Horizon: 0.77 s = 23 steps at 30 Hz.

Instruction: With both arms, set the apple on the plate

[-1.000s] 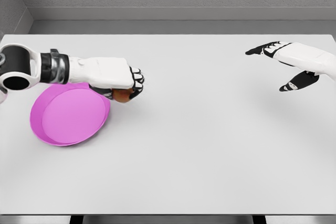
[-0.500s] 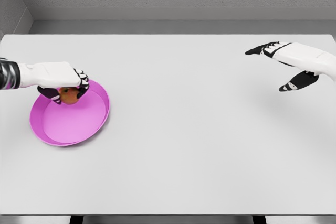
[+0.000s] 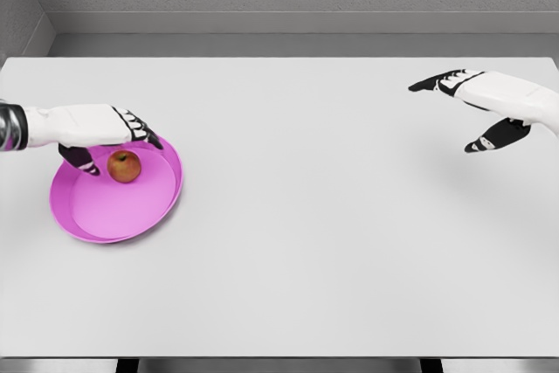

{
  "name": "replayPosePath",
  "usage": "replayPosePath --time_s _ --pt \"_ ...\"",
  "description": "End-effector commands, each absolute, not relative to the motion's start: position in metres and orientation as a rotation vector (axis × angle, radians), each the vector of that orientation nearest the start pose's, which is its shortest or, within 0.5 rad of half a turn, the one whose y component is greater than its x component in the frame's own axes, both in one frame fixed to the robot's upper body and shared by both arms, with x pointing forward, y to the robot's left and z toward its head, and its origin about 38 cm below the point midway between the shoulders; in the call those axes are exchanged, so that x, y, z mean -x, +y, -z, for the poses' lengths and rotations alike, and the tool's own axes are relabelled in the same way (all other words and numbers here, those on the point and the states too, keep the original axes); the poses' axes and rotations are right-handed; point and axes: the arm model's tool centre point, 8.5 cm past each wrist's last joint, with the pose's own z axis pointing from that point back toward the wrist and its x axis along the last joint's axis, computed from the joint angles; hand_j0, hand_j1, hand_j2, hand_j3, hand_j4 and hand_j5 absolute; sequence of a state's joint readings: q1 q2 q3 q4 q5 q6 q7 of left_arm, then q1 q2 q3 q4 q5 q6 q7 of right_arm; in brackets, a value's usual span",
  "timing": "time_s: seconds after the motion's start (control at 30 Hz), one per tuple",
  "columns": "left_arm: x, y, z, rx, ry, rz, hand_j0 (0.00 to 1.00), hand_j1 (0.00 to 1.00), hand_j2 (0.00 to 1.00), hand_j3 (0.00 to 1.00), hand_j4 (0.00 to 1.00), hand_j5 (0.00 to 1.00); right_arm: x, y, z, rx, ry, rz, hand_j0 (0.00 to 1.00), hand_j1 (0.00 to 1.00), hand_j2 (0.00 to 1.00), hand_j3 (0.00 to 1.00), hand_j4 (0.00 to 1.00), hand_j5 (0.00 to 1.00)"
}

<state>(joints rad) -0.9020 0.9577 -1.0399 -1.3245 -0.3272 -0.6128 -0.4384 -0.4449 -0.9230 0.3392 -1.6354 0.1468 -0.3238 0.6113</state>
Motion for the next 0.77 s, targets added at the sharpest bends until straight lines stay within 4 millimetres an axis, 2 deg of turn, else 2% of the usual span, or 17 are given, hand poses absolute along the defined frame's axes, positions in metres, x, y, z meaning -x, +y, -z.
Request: replayPosePath --time_s 0.0,0.1,0.17,0.23,0.27,0.4,0.73 --pt "-0.445 0.348 -0.217 -0.376 -1.224 2.135 1.0 1.0 1.0 1.0 1.0 1.0 -0.409 -0.348 -0.26 0.396 -1.422 -1.73 1.0 1.0 1.0 1.0 1.0 1.0" --pt "-0.449 0.371 -0.228 -0.408 -1.229 2.055 1.0 1.0 1.0 1.0 1.0 1.0 -0.408 -0.348 -0.26 0.393 -1.423 -1.729 1.0 1.0 1.0 1.0 1.0 1.0" --pt "-0.449 0.375 -0.23 -0.41 -1.231 2.039 1.0 1.0 1.0 1.0 1.0 1.0 -0.408 -0.347 -0.261 0.394 -1.426 -1.731 1.0 1.0 1.0 1.0 1.0 1.0" --pt "-0.455 0.386 -0.244 -0.447 -1.277 1.963 1.0 1.0 1.0 1.0 1.0 1.0 -0.408 -0.347 -0.261 0.394 -1.426 -1.731 1.0 1.0 1.0 1.0 1.0 1.0" --pt "-0.454 0.39 -0.24 -0.442 -1.271 1.952 1.0 1.0 1.0 1.0 1.0 1.0 -0.408 -0.347 -0.26 0.395 -1.425 -1.73 1.0 1.0 1.0 1.0 1.0 1.0" --pt "-0.456 0.389 -0.246 -0.454 -1.302 1.93 1.0 1.0 1.0 1.0 1.0 1.0 -0.408 -0.347 -0.26 0.395 -1.425 -1.73 1.0 1.0 1.0 1.0 1.0 1.0" --pt "-0.455 0.389 -0.242 -0.446 -1.297 1.932 1.0 1.0 1.0 1.0 1.0 1.0 -0.408 -0.347 -0.26 0.393 -1.425 -1.731 1.0 1.0 1.0 1.0 1.0 1.0"
